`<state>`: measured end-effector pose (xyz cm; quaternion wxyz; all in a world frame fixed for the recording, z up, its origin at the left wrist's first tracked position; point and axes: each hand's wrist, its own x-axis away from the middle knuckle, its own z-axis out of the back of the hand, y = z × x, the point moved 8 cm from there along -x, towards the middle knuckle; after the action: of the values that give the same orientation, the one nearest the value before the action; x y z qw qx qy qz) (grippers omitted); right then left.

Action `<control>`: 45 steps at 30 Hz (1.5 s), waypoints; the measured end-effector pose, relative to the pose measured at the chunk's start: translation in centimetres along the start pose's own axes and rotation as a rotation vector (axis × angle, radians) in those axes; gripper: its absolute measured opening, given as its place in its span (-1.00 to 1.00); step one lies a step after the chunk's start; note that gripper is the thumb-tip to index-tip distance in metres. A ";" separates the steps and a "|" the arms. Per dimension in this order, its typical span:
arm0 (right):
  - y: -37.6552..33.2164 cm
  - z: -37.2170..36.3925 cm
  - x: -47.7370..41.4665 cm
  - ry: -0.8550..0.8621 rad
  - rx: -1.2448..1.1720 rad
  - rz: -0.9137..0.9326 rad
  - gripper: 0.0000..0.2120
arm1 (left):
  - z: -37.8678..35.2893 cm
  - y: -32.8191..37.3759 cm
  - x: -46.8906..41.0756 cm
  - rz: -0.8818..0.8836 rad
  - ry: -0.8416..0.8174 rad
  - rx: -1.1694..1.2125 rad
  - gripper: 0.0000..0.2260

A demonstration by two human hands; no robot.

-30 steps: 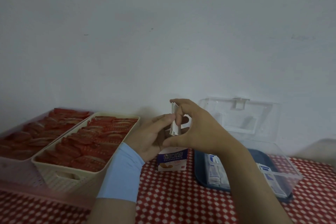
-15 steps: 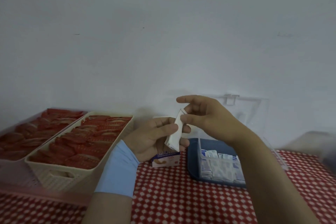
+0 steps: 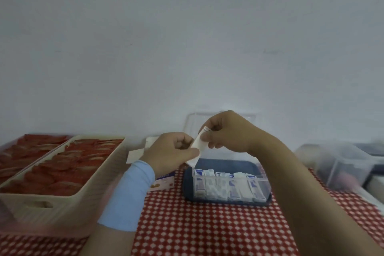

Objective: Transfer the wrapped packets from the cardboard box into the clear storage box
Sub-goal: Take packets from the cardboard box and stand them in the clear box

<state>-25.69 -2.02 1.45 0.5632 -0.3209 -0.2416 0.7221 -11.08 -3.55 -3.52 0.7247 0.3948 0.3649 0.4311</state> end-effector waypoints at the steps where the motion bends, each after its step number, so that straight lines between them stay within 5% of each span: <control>1: 0.4 0.2 0.1 0.016 -0.042 -0.018 -0.94 | -0.2 0.3 0.1 -0.008 0.036 -0.004 -0.94; 6: 2.7 0.4 0.7 0.041 -0.281 -0.147 -0.92 | -1.4 0.8 -0.5 -0.028 0.123 -0.064 -0.94; 11: 5.3 1.4 0.4 0.024 -0.170 -0.218 -0.87 | -3.8 0.0 -1.7 0.017 0.044 -0.120 -0.95; 13: 7.0 2.0 0.1 0.044 -0.095 -0.263 -0.86 | -4.6 0.0 -2.4 -0.021 0.005 -0.374 -0.87; 17: 10.4 1.8 -0.3 -0.001 0.082 -0.363 -0.86 | -7.1 -0.1 -2.7 -0.103 -0.228 -0.740 -0.69; 21: 12.5 -0.3 -0.4 -0.147 0.178 -0.433 -0.82 | -9.2 -2.0 -2.5 -0.076 -0.490 -1.038 -0.31; 30: 13.8 -4.0 -1.3 -0.315 0.332 -0.493 -0.84 | -10.5 -3.2 -2.7 -0.139 -0.525 -1.119 -0.71; 34: 14.0 -4.7 -1.8 -0.315 0.502 -0.456 -0.80 | -11.4 -3.4 -2.9 -0.167 -0.554 -1.103 -0.57; 38: 13.8 -5.2 -2.2 -0.280 0.633 -0.434 -0.83 | -12.2 -4.0 -3.3 -0.178 -0.548 -1.187 -0.66; 45: 14.1 -3.4 -1.9 -0.211 0.549 -0.513 -0.81 | -12.2 -4.2 -3.5 -0.205 -0.555 -1.184 -0.77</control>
<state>-32.20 -7.43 -10.53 0.7624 -0.0113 -0.1684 0.6247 -21.57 -4.91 -11.77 0.9238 -0.0104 -0.0983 0.3699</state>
